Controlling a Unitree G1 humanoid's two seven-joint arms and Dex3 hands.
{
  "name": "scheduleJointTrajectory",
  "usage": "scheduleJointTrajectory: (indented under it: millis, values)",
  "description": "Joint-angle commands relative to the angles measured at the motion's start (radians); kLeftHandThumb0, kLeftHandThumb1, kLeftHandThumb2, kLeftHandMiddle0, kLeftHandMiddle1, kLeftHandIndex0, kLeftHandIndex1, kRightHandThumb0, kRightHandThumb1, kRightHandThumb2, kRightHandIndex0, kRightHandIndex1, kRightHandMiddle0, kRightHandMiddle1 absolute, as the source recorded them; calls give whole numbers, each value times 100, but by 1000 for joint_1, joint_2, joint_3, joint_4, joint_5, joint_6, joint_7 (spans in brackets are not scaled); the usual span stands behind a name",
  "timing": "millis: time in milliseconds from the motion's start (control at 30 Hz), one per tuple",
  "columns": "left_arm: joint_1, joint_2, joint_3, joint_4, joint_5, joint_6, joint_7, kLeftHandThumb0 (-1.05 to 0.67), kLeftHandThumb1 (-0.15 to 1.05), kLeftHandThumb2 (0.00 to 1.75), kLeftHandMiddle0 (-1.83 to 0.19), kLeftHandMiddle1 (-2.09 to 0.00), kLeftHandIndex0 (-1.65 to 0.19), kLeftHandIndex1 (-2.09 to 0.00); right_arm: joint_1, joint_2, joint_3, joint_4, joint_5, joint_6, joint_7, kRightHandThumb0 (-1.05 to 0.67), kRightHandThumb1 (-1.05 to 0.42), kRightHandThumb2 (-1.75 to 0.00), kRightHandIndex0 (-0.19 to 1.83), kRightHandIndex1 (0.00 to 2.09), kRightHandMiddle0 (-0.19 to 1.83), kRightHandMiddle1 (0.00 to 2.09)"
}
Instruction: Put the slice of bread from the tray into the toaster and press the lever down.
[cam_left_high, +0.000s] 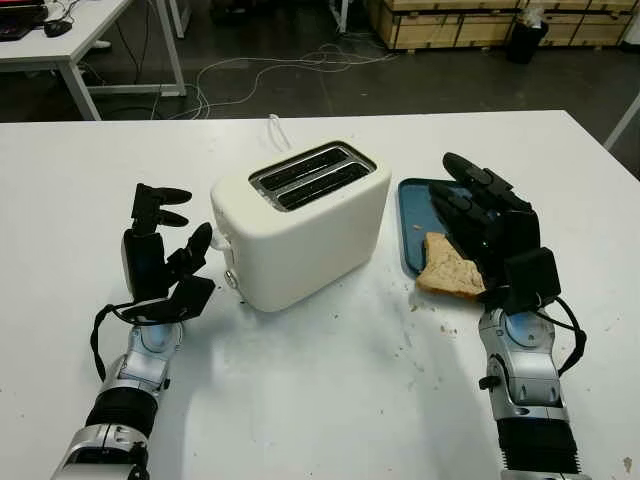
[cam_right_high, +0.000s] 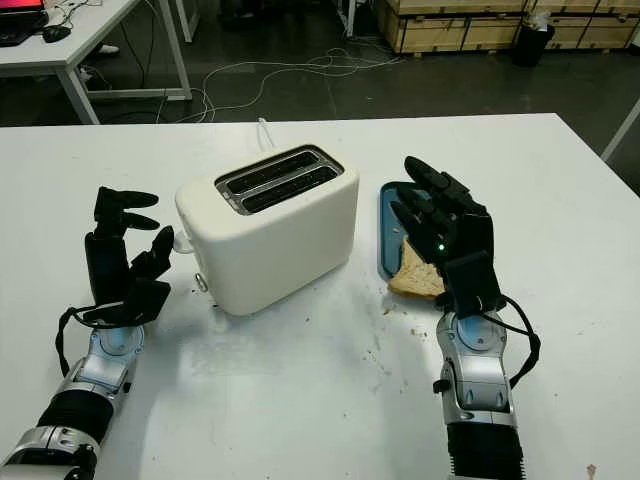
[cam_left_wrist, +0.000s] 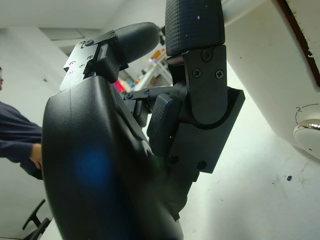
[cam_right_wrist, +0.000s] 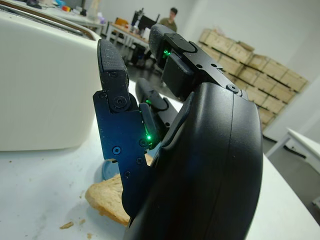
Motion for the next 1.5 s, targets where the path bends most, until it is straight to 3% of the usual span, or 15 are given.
scheduleJointTrajectory:
  millis: [0, 367, 600, 833, 1067, 1233, 1467]
  values:
    - [-2, 6, -1, -12, 0, 4, -2, -105, 92, 63, -41, -166, -19, -154, -4, 2, -3, 1, 5, 16, 2, -45, -92, -9, 77, 1, 71, 0]
    - [5, 14, 7, -35, -5, 18, -10, -105, 92, 68, -47, -165, -25, -154, 7, -17, 6, -7, -22, 14, 15, -46, -92, -10, 77, 0, 70, 0]
    - [7, 33, 18, -42, -10, 7, -19, -105, 92, 65, -46, -164, -24, -153, 60, -127, -5, -40, -83, -44, 72, -49, -92, -7, 74, 0, 68, 0]
    - [12, 60, 24, -56, -8, 6, -25, -105, 92, 65, -40, -164, -18, -151, 136, -269, 19, -12, -375, -160, -27, -48, -87, -1, 73, 0, 68, 0]
    - [4, 62, 25, -43, -13, -10, -26, -105, 92, 64, -38, -164, -17, -151, 251, -417, 99, -116, -802, -100, -103, -48, -82, 0, 61, 0, 57, 0]
    - [5, 60, 25, -45, -17, -6, -30, -105, 92, 63, -39, -164, -17, -151, 318, -439, 156, -224, -989, 58, 9, -57, -79, 0, 42, 0, 38, 0]
    - [3, 60, 22, -39, -12, -15, -26, -105, 92, 63, -40, -162, -18, -150, 332, -437, 208, -229, -1056, 130, 47, -57, -77, 0, 36, 0, 35, 1]
